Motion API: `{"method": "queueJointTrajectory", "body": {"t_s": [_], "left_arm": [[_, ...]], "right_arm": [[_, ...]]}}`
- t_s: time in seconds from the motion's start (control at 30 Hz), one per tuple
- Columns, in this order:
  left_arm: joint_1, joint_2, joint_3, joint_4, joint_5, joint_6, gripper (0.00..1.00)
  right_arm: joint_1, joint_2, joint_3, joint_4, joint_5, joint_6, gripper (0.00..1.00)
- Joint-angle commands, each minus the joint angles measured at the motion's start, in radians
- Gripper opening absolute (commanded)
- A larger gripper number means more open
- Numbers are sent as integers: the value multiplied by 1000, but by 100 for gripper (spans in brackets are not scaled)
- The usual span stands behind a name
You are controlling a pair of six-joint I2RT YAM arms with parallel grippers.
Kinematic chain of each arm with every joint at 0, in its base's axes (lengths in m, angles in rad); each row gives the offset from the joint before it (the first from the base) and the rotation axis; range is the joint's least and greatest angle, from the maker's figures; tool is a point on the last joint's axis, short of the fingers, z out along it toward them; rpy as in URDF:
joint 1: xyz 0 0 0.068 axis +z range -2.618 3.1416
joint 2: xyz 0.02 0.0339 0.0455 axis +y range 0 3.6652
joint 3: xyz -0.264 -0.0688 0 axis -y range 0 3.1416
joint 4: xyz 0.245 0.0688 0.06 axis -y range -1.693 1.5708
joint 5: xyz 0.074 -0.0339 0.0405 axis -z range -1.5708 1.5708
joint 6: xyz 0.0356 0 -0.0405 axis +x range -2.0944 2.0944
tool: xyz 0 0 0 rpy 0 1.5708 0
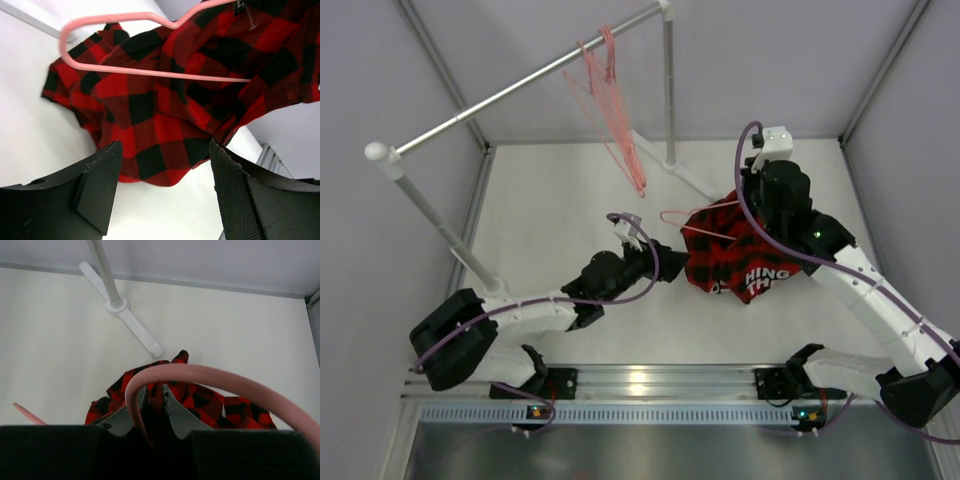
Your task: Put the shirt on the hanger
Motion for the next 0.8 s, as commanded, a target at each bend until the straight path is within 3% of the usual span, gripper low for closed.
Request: {"method": "queueJointTrajectory", "body": {"t_s": [0.0, 0.4, 0.7, 0.77], "left_arm": [[-35, 67, 11, 268, -51, -65, 74], [-86, 361, 93, 607, -14, -120, 67], [-119, 476, 196, 654, -59, -71, 62], [-122, 495, 213, 658, -93, -66, 56]], "right_arm": [[13, -37, -11, 23, 65, 66, 0], [13, -128, -97, 40, 44, 117, 0], [13, -161, -117, 40, 10, 134, 0], [13, -163, -128, 40, 8, 138, 0]]}}
